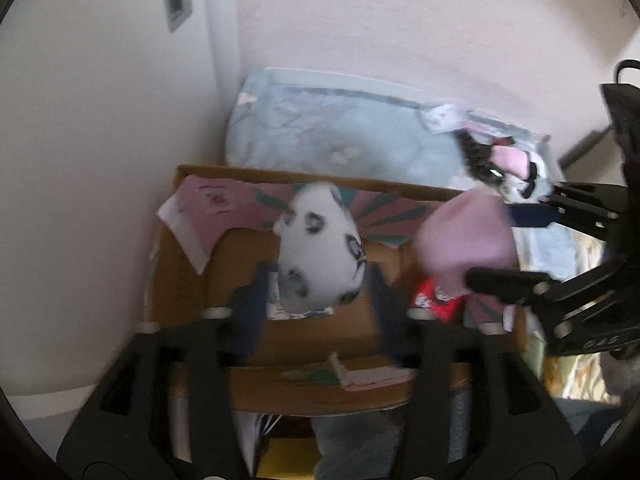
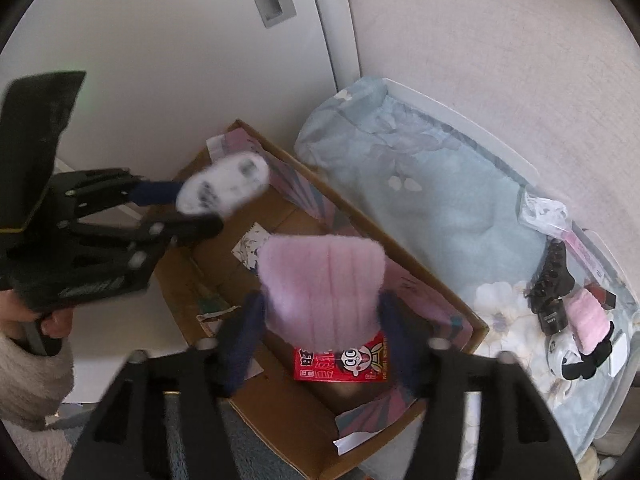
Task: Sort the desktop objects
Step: 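Carry the sock and pink pad into the cardboard box and release both, then move both tools back over the tray and grasp the white soap box with the right tool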
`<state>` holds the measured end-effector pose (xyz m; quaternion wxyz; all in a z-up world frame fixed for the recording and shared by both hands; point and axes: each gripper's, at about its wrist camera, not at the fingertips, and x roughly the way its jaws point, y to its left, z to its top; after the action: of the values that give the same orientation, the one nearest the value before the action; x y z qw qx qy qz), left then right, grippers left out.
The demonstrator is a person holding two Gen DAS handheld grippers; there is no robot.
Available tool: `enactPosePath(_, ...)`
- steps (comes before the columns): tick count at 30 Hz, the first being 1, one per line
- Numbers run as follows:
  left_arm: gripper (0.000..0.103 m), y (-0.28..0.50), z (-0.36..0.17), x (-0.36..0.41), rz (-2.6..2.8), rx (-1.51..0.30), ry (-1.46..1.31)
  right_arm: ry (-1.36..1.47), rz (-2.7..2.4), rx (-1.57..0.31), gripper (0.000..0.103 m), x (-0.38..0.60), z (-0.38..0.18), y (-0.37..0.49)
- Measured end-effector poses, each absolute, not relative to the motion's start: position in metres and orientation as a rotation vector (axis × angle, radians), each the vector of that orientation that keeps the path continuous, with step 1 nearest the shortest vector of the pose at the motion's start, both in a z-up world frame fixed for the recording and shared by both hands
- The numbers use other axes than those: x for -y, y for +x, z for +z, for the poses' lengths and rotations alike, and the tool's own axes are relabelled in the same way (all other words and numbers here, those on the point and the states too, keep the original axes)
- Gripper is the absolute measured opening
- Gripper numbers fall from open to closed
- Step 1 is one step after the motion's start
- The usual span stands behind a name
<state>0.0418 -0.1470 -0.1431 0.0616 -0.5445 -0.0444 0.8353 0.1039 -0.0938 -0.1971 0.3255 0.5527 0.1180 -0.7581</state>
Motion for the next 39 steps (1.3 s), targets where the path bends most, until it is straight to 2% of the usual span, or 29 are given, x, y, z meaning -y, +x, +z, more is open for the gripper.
enactPosePath(1, 0.101, 0.042, -0.142, 0.147, 2.552, 0.116, -1.649, 1.45, -1.99, -0.321, 0.064, 0.095, -0.198, 0.104)
enactPosePath(2, 0.103, 0.044, -0.139, 0.147, 2.592, 0.098, -1.626, 1.449, -1.994, -0.334, 0.064, 0.096, -0.197, 0.104)
enactPosePath(13, 0.103, 0.045, -0.132, 0.153, 2.603, 0.168, -1.586, 1.427, -2.021, -0.258, 0.066, 0.082, -0.187, 0.109)
enactPosePath(39, 0.103, 0.05, -0.105, 0.102, 2.595, 0.01, -1.519, 1.377, -2.098, -0.155, 0.066, 0.032, -0.163, 0.118)
